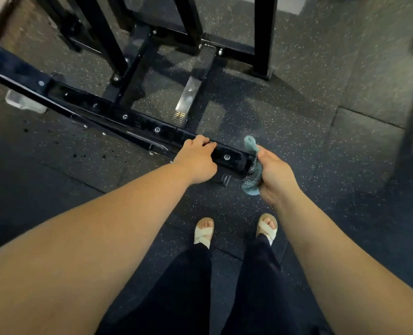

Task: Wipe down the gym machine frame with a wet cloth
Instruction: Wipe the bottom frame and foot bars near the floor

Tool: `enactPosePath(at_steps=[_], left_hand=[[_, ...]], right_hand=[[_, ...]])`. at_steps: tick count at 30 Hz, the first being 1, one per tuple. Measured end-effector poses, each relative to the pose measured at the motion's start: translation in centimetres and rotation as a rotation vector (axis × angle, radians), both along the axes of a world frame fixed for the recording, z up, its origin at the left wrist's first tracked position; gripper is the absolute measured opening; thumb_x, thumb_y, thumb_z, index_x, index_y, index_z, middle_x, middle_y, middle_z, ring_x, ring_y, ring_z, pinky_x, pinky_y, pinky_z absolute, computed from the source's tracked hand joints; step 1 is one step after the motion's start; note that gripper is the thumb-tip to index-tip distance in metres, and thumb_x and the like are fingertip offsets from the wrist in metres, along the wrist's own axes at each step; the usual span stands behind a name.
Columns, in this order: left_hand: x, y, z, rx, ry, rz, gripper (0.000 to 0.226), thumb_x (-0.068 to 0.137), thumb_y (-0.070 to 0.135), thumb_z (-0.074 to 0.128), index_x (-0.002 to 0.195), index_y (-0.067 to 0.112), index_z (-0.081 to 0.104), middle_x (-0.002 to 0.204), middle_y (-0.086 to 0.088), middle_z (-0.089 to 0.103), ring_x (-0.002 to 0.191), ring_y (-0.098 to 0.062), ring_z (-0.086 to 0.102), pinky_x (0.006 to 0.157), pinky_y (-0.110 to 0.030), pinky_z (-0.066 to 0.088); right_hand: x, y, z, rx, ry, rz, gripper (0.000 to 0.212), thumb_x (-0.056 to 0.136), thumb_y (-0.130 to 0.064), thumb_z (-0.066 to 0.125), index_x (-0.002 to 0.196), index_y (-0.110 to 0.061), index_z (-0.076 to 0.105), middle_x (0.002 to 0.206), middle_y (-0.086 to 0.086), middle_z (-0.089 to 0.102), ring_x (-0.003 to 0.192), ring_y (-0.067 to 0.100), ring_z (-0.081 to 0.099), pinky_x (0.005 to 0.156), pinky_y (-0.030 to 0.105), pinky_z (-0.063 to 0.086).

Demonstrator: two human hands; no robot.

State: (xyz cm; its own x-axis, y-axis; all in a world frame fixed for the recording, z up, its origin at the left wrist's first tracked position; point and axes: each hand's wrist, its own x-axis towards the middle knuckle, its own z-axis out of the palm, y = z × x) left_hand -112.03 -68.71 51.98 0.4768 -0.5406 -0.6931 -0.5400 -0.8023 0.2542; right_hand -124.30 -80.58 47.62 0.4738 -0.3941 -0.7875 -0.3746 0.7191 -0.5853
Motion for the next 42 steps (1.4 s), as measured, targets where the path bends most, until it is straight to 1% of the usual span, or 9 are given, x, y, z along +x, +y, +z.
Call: enactPosePath(at_steps=[6, 8, 11, 19, 26, 28, 32, 36, 42], left_hand=[[-0.2, -1.0, 0.6, -0.015, 0.028, 0.218, 0.054, 0.097, 0.015, 0.039, 0.149, 0.019, 0.025, 0.153, 0.001, 0.018, 0.133, -0.024, 0.032, 0.103, -0.033, 0.037], [-0.7, -1.6, 0.7, -0.049, 0.013, 0.322, 0.052, 0.097, 0.015, 0.039, 0.148, 0.019, 0.028, 0.152, 0.000, 0.021, 0.122, -0.025, 0.045, 0.091, -0.031, 0.043], [-1.2, -1.9, 0.4, -0.054, 0.009, 0.370, 0.052, 0.097, 0.013, 0.039, 0.148, 0.017, 0.029, 0.154, -0.001, 0.019, 0.132, -0.024, 0.037, 0.104, -0.032, 0.036], [-0.8, -2.7, -0.2, -0.135, -0.079, 0.686, 0.039, 0.096, 0.017, 0.038, 0.133, 0.024, 0.050, 0.141, -0.002, 0.040, 0.114, -0.028, 0.051, 0.092, -0.037, 0.045], [-0.1, -4.3, 0.2, -0.023, -0.080, 0.666, 0.040, 0.098, 0.025, 0.038, 0.137, 0.026, 0.044, 0.142, -0.003, 0.035, 0.130, -0.027, 0.029, 0.104, -0.042, 0.035], [0.2, -4.6, 0.2, -0.012, -0.066, 0.698, 0.042, 0.097, 0.027, 0.039, 0.139, 0.025, 0.042, 0.142, -0.004, 0.034, 0.130, -0.027, 0.028, 0.103, -0.042, 0.035], [1.2, -5.8, 0.2, 0.047, -0.106, 0.847, 0.043, 0.098, 0.029, 0.037, 0.140, 0.022, 0.041, 0.139, -0.006, 0.036, 0.127, -0.028, 0.031, 0.099, -0.040, 0.036], [2.4, -7.4, 0.0, 0.145, -0.121, 0.988, 0.043, 0.098, 0.034, 0.032, 0.138, 0.021, 0.043, 0.138, -0.008, 0.038, 0.124, -0.032, 0.031, 0.096, -0.039, 0.036], [3.7, -13.3, -1.1, 0.210, -0.132, 1.289, 0.047, 0.094, 0.041, 0.039, 0.136, 0.019, 0.045, 0.144, -0.009, 0.031, 0.130, -0.037, 0.024, 0.107, -0.043, 0.029]], right_hand=[[2.8, -3.6, 1.0, -0.328, 0.069, 0.668, 0.030, 0.101, -0.019, 0.039, 0.115, -0.019, 0.065, 0.127, 0.002, 0.059, 0.114, 0.020, 0.055, 0.102, 0.035, 0.042], [3.1, -5.0, 2.0, -0.512, 0.042, 1.016, 0.032, 0.102, -0.019, 0.040, 0.124, -0.013, 0.062, 0.126, -0.001, 0.057, 0.116, 0.017, 0.051, 0.097, 0.024, 0.037], [3.8, -6.5, 3.5, -0.736, -0.003, 1.341, 0.031, 0.102, -0.019, 0.041, 0.122, -0.013, 0.064, 0.127, 0.005, 0.060, 0.115, 0.022, 0.054, 0.095, 0.028, 0.040], [6.4, -5.3, 4.0, -1.040, -0.084, 1.832, 0.031, 0.101, -0.018, 0.040, 0.124, -0.017, 0.060, 0.119, 0.009, 0.063, 0.108, 0.027, 0.057, 0.089, 0.034, 0.045], [10.2, -5.9, 5.9, -1.094, -0.032, 2.253, 0.034, 0.099, -0.006, 0.039, 0.126, -0.014, 0.058, 0.119, 0.006, 0.063, 0.104, 0.026, 0.059, 0.083, 0.032, 0.047], [12.0, -6.8, 6.9, -1.043, -0.035, 2.229, 0.033, 0.102, -0.010, 0.036, 0.127, -0.013, 0.056, 0.123, 0.006, 0.061, 0.107, 0.025, 0.058, 0.087, 0.031, 0.046], [15.5, -9.3, 6.1, -0.740, -0.005, 1.570, 0.032, 0.102, -0.020, 0.037, 0.120, -0.010, 0.061, 0.119, 0.007, 0.061, 0.108, 0.021, 0.055, 0.088, 0.028, 0.043], [17.6, -11.2, 3.8, -0.269, 0.075, 1.101, 0.023, 0.100, -0.026, 0.046, 0.106, -0.011, 0.063, 0.108, 0.010, 0.066, 0.104, 0.028, 0.062, 0.095, 0.046, 0.050], [19.9, -19.2, 1.4, -0.178, 0.198, 1.144, 0.038, 0.087, -0.012, 0.067, 0.123, -0.007, 0.055, 0.114, 0.015, 0.066, 0.099, 0.031, 0.065, 0.078, 0.044, 0.056]])
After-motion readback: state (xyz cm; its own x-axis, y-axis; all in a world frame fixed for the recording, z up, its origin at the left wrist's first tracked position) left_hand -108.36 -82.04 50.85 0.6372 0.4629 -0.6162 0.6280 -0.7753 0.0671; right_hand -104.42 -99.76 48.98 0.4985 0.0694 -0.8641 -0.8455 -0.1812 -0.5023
